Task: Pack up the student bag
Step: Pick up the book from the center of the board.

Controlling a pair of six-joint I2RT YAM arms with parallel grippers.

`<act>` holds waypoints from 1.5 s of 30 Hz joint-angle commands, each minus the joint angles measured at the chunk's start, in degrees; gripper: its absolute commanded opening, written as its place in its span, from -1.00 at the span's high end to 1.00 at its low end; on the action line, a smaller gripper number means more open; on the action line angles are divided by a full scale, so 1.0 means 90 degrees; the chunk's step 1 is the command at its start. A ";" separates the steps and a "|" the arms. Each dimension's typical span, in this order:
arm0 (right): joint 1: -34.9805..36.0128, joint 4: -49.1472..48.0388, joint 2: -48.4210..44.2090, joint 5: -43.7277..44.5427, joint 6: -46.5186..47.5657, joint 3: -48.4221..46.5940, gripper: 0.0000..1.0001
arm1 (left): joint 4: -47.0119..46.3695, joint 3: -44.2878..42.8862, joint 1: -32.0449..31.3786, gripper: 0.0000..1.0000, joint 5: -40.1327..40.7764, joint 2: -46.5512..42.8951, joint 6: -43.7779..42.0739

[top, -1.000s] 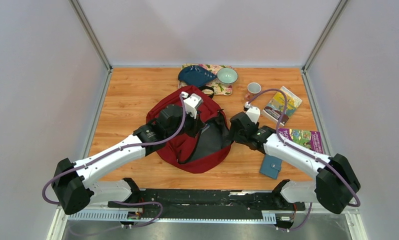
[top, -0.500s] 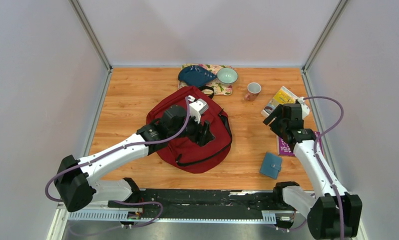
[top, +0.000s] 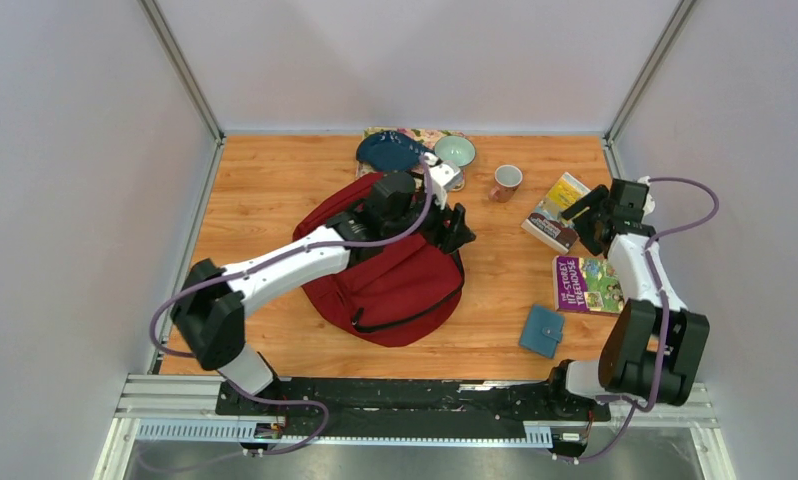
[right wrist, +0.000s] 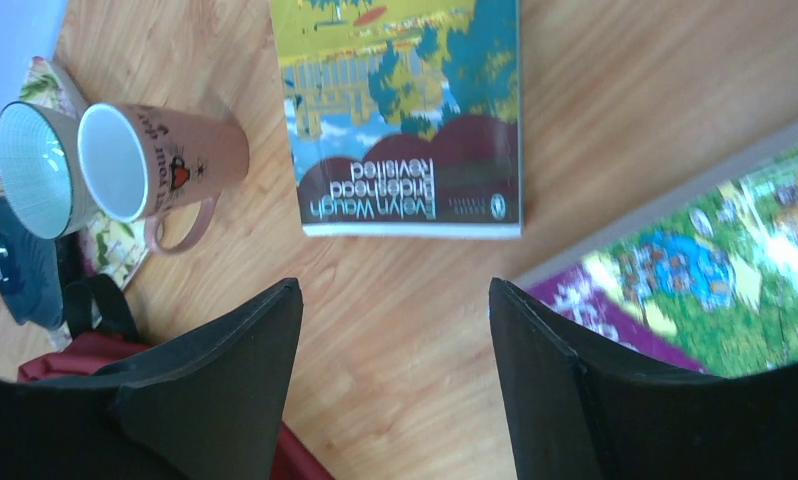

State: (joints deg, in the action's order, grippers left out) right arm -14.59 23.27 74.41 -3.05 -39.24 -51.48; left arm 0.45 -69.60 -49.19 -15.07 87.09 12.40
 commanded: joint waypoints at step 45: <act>-0.0088 0.0677 0.5258 -0.0853 0.1217 -0.3979 -0.39 | -0.1067 -0.0449 0.0016 -0.60 -0.1177 0.1650 0.1511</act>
State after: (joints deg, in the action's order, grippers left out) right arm -16.95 25.93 125.47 -5.78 -25.17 -95.15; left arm -9.17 -71.90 -49.10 -26.20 101.80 20.36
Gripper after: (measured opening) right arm 0.697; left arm 0.797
